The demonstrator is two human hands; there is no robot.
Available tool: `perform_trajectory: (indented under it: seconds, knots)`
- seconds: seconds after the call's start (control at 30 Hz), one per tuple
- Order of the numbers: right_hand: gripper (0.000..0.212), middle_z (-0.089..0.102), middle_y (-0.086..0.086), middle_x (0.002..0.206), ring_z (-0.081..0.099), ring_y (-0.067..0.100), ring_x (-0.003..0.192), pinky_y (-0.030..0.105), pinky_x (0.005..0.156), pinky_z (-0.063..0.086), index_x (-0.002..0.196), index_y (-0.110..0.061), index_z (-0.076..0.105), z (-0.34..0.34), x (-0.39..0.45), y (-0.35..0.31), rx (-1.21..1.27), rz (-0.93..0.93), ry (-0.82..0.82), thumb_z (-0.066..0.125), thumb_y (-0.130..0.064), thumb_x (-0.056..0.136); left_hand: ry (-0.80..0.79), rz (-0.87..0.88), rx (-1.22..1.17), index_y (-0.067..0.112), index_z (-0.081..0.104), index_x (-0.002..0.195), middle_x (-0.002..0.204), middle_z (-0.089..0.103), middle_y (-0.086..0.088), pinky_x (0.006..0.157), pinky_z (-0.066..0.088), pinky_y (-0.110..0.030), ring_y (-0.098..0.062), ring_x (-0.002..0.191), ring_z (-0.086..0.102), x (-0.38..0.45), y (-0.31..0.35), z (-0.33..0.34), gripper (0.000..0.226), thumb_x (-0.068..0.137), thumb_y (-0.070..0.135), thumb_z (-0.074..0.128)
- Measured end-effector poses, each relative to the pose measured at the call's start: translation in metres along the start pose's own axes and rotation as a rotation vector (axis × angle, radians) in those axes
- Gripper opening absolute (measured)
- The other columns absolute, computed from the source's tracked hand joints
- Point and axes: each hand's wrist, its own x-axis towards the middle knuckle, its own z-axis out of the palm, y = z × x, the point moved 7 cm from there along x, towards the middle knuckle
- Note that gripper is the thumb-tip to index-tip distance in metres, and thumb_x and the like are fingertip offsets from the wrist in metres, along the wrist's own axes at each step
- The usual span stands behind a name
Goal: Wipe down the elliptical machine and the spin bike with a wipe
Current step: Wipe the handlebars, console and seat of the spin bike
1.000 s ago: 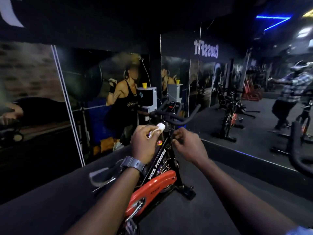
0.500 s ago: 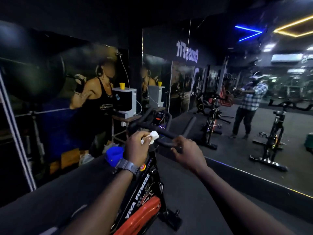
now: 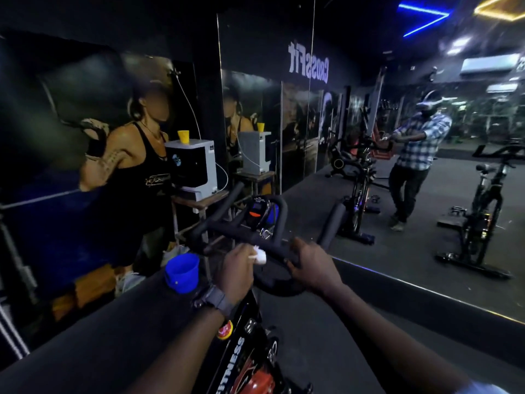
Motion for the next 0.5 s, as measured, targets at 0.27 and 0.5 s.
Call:
perform_trajectory:
  seconds: [0.27,0.5]
  knots:
    - [0.033,0.063,0.01,0.108,0.059,0.034,0.1,0.041,0.083,0.045,0.111,-0.014,0.049,0.075,0.054,0.057,-0.185,-0.1,-0.122,0.053,-0.04,0.09,-0.13,0.379,0.103,0.02,0.051,0.103,0.098,0.068,-0.004,0.096,0.042,-0.029,-0.019,0.1,0.059,0.001,-0.04,0.076,0.026,0.079,0.015,0.044]
    - [0.02,0.066,0.002,0.097,0.059,0.025,0.089,0.037,0.078,0.045,0.105,-0.021,0.05,0.072,0.053,0.062,-0.018,-0.153,-0.032,0.052,-0.038,0.094,-0.102,0.588,0.182,0.029,0.059,0.104,0.088,0.062,0.013,0.092,0.04,-0.034,-0.013,0.082,0.057,-0.005,-0.033,0.1,0.022,0.083,0.028,0.053]
